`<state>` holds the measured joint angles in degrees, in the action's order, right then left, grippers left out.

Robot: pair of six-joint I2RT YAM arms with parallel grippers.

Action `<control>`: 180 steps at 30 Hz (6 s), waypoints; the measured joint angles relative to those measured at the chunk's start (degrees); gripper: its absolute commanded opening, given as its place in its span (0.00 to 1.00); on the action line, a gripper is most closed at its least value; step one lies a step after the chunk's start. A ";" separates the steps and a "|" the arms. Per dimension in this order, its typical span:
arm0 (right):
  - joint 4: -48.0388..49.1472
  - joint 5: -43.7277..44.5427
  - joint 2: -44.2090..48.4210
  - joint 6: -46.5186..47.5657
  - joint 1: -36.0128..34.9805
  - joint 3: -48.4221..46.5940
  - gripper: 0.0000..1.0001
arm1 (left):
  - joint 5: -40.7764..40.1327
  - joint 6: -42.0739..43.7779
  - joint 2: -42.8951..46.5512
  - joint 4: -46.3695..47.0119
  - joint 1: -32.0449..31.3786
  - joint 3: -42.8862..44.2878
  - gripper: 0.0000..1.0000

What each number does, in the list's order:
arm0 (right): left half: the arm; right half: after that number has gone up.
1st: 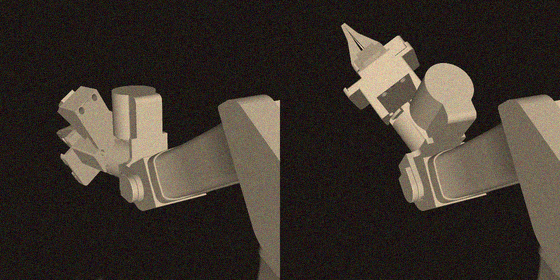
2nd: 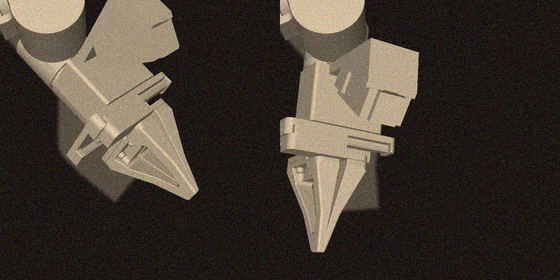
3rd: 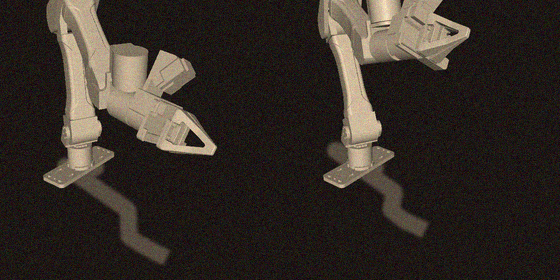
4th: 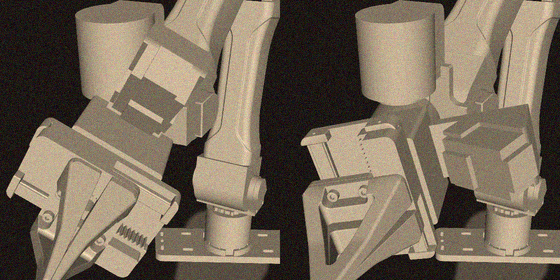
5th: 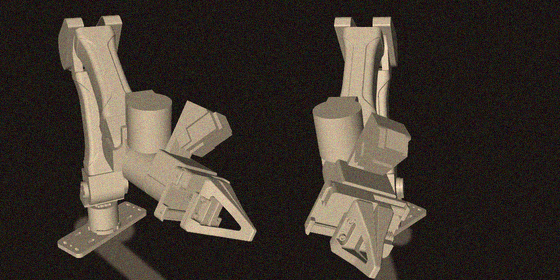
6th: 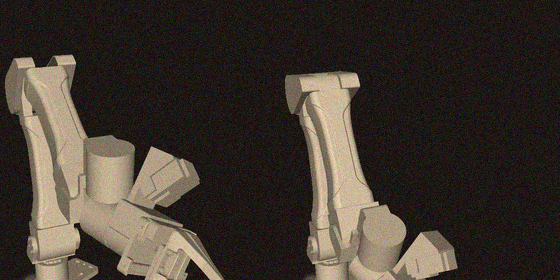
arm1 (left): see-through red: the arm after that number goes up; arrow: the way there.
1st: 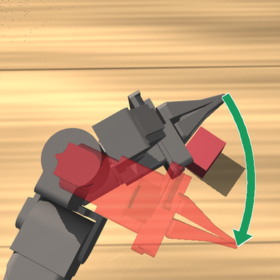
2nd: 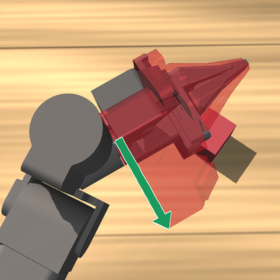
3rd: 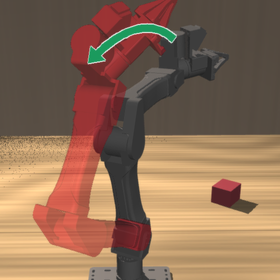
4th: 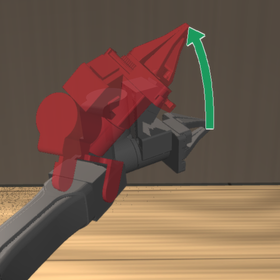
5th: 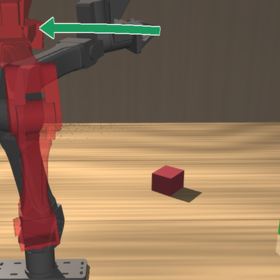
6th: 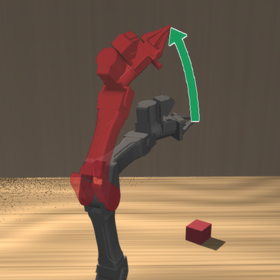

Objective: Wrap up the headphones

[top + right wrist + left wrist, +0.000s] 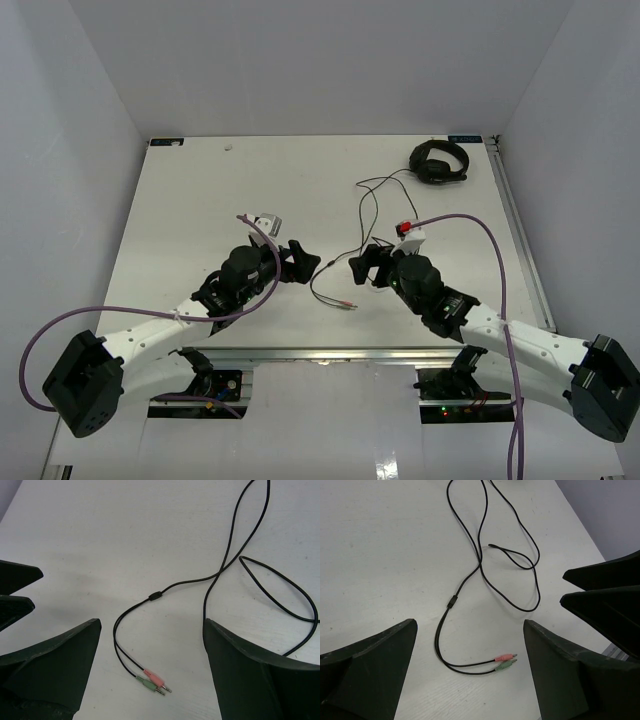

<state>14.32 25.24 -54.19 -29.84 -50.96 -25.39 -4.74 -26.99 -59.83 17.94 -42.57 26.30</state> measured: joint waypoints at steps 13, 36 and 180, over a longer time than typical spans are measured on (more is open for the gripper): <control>-2.09 8.70 -1.32 -1.09 3.40 -2.31 0.94 | -0.66 0.17 -0.55 0.12 0.00 0.00 0.98; 12.09 -14.48 -39.06 -12.30 48.42 -22.02 0.83 | -0.14 -0.21 -1.33 0.15 -0.02 -0.07 0.98; 59.19 -80.87 -44.49 -38.15 26.74 -12.29 0.66 | -8.91 30.36 -22.66 -63.02 -0.72 48.54 0.00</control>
<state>73.50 -55.63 -98.68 -67.99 -24.22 -37.68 -13.65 3.38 -82.49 -45.08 -43.29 74.85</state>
